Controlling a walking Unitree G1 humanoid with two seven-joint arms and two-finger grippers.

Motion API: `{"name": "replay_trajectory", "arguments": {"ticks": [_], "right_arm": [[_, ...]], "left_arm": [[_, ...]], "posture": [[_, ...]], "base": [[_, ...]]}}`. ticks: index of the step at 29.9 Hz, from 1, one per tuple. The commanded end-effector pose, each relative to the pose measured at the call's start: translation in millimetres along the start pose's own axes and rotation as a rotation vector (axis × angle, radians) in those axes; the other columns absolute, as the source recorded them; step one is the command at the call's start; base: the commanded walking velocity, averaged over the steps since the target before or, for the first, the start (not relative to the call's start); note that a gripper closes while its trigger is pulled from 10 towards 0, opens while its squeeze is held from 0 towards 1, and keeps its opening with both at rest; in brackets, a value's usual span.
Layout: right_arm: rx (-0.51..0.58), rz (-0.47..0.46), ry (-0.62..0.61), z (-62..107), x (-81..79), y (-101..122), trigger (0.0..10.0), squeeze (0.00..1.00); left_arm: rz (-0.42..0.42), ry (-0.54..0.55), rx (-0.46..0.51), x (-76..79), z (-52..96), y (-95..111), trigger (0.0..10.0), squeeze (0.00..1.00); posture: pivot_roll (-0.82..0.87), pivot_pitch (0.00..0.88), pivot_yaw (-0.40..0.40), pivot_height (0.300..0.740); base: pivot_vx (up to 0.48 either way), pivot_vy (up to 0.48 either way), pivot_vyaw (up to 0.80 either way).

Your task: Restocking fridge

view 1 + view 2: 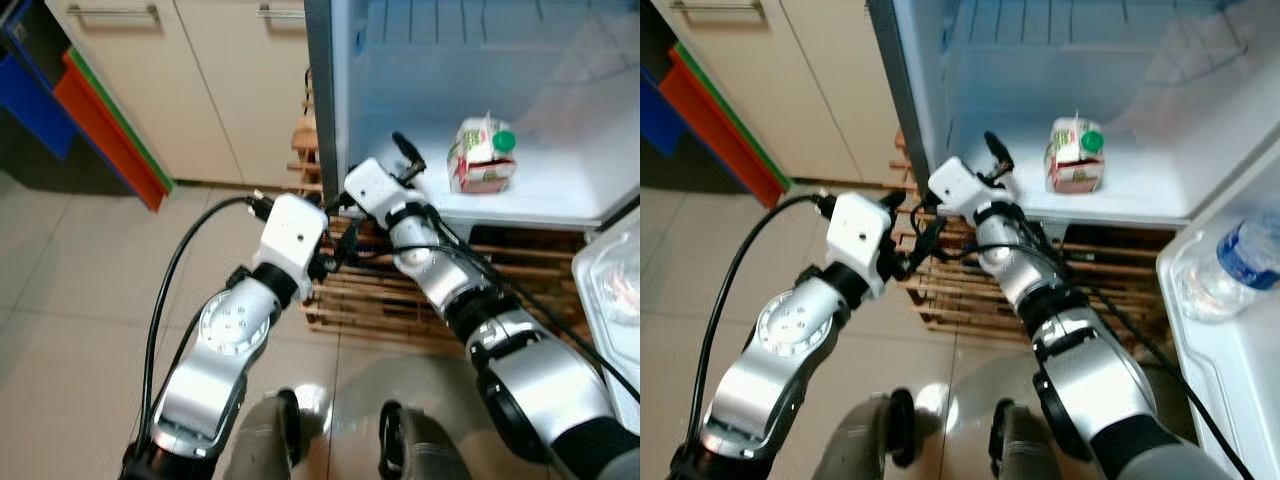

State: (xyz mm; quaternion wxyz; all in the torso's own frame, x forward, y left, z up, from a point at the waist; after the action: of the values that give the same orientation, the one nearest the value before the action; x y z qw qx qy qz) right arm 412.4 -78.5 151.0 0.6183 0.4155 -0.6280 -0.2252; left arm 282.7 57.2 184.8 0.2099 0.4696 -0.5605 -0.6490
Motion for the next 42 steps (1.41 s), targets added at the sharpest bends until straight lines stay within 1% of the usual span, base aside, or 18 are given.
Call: {"name": "replay_trajectory", "arguments": {"ticks": [1,2,3,4,7,8,10,12,14,19,21,24,26,30,34,36,40,42], "right_arm": [[-0.014,0.003,-0.014,-1.2,3.8,-2,10.0,0.00],[-0.094,-0.151,-0.079,-3.5,19.5,-11,10.0,0.00],[-0.133,-0.260,-0.110,-4.0,25.7,-16,10.0,0.00],[-0.155,-0.330,-0.127,-4.2,28.6,-18,10.0,0.00],[-0.157,-0.382,-0.140,-5.3,33.3,-18,10.0,0.00],[-0.162,-0.485,-0.169,-8.2,43.6,-17,10.0,0.00],[-0.159,-0.506,-0.179,-9.5,48.2,-16,10.0,0.00],[-0.143,-0.479,-0.197,-12.1,58.8,-13,10.0,0.00],[-0.141,-0.462,-0.202,-12.7,61.9,-13,10.0,0.00],[-0.100,-0.258,-0.251,-13.6,78.8,-8,10.0,0.00],[-0.092,-0.231,-0.256,-13.7,80.5,-7,10.0,0.00],[-0.045,-0.099,-0.283,-14.6,88.1,0,10.0,0.00],[-0.035,-0.062,-0.298,-14.6,91.7,1,10.0,0.00],[-0.053,0.051,-0.327,-12.1,99.1,-4,10.0,0.00],[-0.078,0.071,-0.329,-9.8,102.0,-10,10.0,0.00],[-0.093,0.130,-0.329,-8.3,104.8,-14,10.0,0.00],[-0.129,0.188,-0.335,-5.4,110.5,-21,10.0,0.00],[-0.140,0.251,-0.341,-3.6,115.0,-25,10.0,0.00]], "left_arm": [[0.004,-0.016,-0.015,1.5,4.0,-2,10.0,0.00],[0.006,-0.023,-0.027,2.0,7.6,-1,10.0,0.00],[0.008,-0.025,-0.032,2.1,8.8,-1,10.0,0.00],[0.010,-0.027,-0.036,2.2,9.6,-1,10.0,0.00],[0.011,-0.027,-0.039,2.0,10.6,-1,10.0,0.00],[0.016,-0.028,-0.046,2.0,12.9,-1,10.0,0.00],[0.019,-0.030,-0.049,2.3,13.7,-1,10.0,0.00],[0.022,-0.035,-0.055,3.6,15.1,0,10.0,0.00],[0.022,-0.037,-0.057,3.9,15.2,0,10.0,0.00],[0.023,-0.036,-0.066,3.7,15.4,0,10.0,0.00],[0.024,-0.036,-0.067,3.7,15.6,0,10.0,0.00],[0.026,-0.041,-0.072,4.3,16.2,0,10.0,0.00],[0.027,-0.043,-0.074,4.7,16.0,0,10.0,0.00],[0.026,-0.044,-0.076,5.2,14.7,0,10.0,0.00],[0.025,-0.043,-0.078,4.6,14.4,0,10.0,0.00],[0.026,-0.040,-0.080,3.8,14.2,0,10.0,0.00],[0.028,-0.037,-0.079,3.2,13.5,0,10.0,0.00],[0.029,-0.036,-0.080,2.8,13.1,0,10.0,0.00]], "posture": [[0.20,0.346,0.101,0.740],[0.21,0.353,0.105,0.740],[0.21,0.354,0.107,0.740],[0.21,0.354,0.107,0.740],[0.21,0.359,0.111,0.740],[0.21,0.360,0.116,0.740],[0.21,0.361,0.117,0.740],[0.21,0.358,0.119,0.740],[0.21,0.358,0.119,0.740],[0.21,0.364,0.118,0.740],[0.21,0.364,0.118,0.740],[0.21,0.369,0.119,0.740],[0.21,0.370,0.119,0.740],[0.21,0.375,0.116,0.740],[0.21,0.378,0.115,0.740],[0.21,0.382,0.116,0.740],[0.20,0.384,0.114,0.740],[0.20,0.386,0.113,0.740]], "base": [[0.000,0.000,0.00],[0.000,0.000,0.00],[0.000,0.000,0.00],[0.000,0.000,0.00],[0.000,0.000,0.00],[0.000,0.000,0.00],[0.000,0.000,0.00],[0.000,0.000,0.00],[0.000,0.000,0.00],[0.000,0.000,0.00],[0.000,0.000,0.00],[0.000,0.000,0.00],[0.000,0.000,0.00],[0.000,0.000,0.00],[0.000,0.000,0.00],[0.000,0.000,0.00],[0.000,0.000,0.00],[0.000,0.000,0.00]]}}
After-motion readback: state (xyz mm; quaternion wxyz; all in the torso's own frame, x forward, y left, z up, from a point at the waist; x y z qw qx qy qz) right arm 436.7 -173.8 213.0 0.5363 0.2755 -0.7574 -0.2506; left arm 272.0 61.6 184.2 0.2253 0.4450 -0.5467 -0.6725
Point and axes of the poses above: a point about 5 cm out from each wrist's last joint towards the gripper, its own z axis pointing back from the gripper into the wrist, its own y axis along the axis of the wrist's last joint, x = y × z, the point moved 3 cm from there along -z, pointing out of the wrist towards the gripper, and after that the axes turned 11 degrees about -z, right-handed, at the moved point
